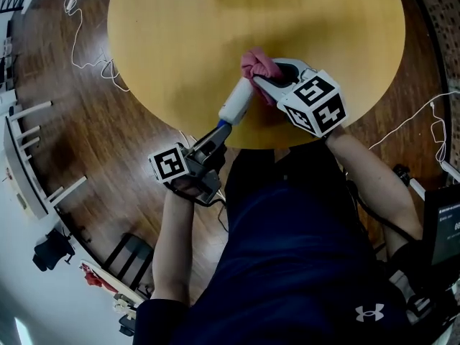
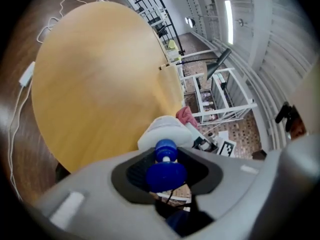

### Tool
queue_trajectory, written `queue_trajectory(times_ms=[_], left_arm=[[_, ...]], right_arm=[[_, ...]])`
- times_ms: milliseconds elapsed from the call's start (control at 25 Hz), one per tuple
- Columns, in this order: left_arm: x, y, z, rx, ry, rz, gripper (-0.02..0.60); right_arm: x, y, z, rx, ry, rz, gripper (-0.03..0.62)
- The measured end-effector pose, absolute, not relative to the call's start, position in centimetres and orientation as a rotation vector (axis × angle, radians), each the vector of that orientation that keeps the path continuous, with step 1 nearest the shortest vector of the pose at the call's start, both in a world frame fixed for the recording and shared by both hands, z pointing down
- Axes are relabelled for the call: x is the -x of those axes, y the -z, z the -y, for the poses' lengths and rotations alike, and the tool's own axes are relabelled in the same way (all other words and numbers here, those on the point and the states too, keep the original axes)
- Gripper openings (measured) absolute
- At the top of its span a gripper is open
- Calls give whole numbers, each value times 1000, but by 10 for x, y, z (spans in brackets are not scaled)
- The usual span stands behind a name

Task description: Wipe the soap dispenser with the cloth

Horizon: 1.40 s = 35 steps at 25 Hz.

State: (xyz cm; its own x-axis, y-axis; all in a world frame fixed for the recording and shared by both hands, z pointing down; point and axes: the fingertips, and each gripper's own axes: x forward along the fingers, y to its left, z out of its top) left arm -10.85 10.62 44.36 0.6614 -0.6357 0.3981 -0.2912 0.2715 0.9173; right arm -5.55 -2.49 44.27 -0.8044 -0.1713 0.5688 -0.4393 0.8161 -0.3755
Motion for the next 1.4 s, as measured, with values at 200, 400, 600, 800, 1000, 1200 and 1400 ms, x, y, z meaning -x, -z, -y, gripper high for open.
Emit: queue_trajectory(times_ms=[200, 400, 600, 800, 1000, 1200, 1400], left_arm=[[107, -448, -108, -1299, 282, 878, 138], [109, -446, -109, -1267, 286, 884, 138], [110, -449, -110, -1310, 242, 880, 138], [112, -455, -113, -1396, 137, 886, 138], [107, -462, -112, -1857, -347, 917, 139], [107, -473, -112, -2300, -940, 948, 138], [103, -494, -111, -2462, -1221, 946, 140]], right_arm=[[73, -409, -6, -330, -631, 2569, 133], [110, -394, -59, -94, -608, 2623, 133], [73, -433, -7, -359, -645, 2528, 132], [27, -461, 31, -544, -767, 2376, 133], [16, -455, 29, -576, -840, 2401, 133], [24, -460, 18, -521, -815, 2406, 133], [31, -476, -9, -416, -778, 2373, 133]])
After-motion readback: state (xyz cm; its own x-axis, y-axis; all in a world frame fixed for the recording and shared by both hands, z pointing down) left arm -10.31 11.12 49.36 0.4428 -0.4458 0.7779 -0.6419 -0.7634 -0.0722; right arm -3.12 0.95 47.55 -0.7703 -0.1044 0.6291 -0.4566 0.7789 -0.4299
